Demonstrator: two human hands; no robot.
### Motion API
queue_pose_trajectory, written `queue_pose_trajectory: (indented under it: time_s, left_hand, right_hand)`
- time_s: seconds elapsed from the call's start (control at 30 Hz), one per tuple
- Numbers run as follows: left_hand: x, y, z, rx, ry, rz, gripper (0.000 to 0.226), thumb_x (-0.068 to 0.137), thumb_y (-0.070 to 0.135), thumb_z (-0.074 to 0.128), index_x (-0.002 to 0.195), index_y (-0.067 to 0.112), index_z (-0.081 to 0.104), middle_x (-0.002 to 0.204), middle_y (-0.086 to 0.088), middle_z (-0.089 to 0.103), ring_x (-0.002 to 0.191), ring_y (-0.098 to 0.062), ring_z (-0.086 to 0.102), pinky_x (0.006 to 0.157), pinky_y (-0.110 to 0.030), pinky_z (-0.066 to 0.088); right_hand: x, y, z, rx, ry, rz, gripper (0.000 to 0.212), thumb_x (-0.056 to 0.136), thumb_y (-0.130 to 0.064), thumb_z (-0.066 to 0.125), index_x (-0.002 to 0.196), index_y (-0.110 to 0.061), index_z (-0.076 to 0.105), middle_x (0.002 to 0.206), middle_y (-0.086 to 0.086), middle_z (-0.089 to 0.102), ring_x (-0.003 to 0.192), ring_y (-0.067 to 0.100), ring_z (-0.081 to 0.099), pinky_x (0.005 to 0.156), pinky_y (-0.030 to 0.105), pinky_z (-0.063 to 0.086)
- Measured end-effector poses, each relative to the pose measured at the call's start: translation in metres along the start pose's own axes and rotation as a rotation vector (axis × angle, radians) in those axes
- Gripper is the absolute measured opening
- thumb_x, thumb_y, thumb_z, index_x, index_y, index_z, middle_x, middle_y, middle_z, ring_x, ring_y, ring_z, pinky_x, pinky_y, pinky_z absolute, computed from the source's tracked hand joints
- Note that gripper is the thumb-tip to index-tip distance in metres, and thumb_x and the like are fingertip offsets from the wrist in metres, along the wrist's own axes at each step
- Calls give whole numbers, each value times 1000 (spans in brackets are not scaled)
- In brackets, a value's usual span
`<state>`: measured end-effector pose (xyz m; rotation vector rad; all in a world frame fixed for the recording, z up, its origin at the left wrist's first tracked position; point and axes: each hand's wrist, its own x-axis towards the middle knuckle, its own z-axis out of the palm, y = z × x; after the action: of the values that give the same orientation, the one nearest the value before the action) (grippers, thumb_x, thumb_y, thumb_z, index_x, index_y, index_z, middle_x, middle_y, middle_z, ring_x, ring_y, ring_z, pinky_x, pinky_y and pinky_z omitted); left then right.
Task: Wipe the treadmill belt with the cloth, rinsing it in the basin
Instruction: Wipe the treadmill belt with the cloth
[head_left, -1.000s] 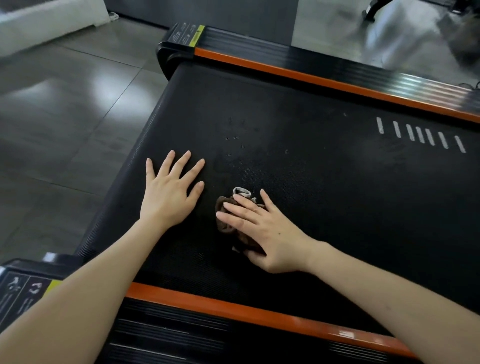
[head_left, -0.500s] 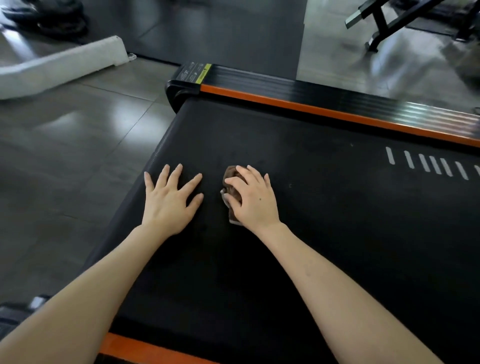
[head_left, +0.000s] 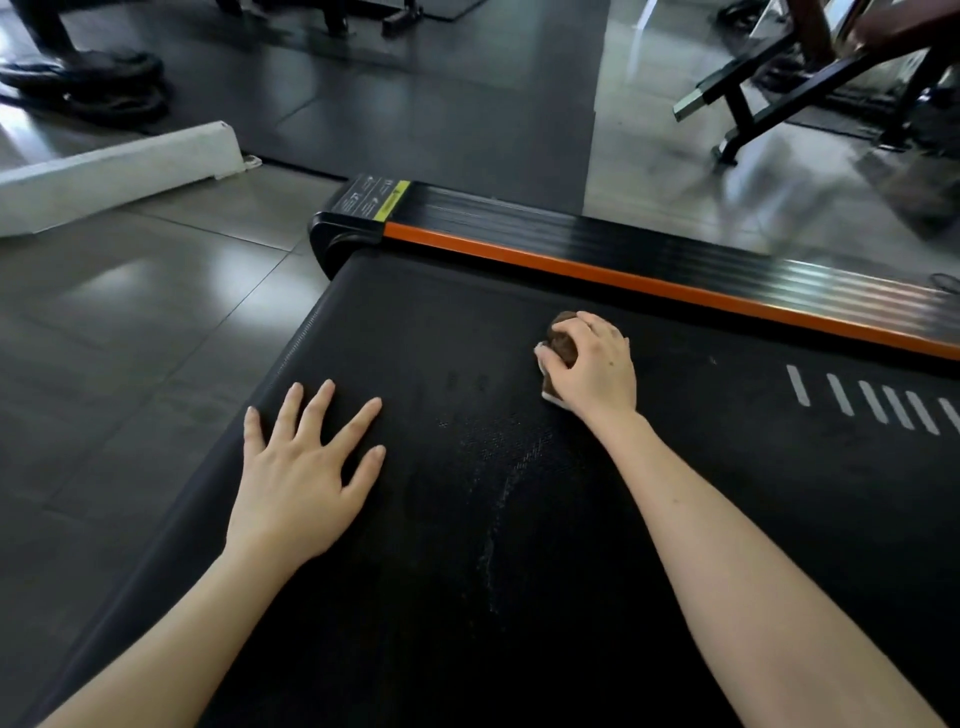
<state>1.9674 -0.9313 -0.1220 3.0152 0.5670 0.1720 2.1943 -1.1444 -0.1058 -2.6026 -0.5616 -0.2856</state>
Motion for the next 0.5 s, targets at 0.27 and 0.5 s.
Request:
queue_pose_trajectory:
  time_s: [0.27,0.5]
  left_hand:
    - [1,3,-2,14,-23,-9,65,86,64,5,144,45,27,154,-9,28,144,-33,16,114,-58,9]
    - [-1,-2,-1,4,-25,-3,65,85,66,1,145,48,19,157,-5,21,146,-29,9,116,-54,5]
  right_hand:
    - [-46,-72,17,204,9,-148,15,79,-18,68,94,-20,69,102,-3,67,102,19,56,97,27,34]
    - [-36,-38,9,156,-18,-451,13,75,-12,70,88,-14,69,101,4,67,96,26,60,93,33,42]
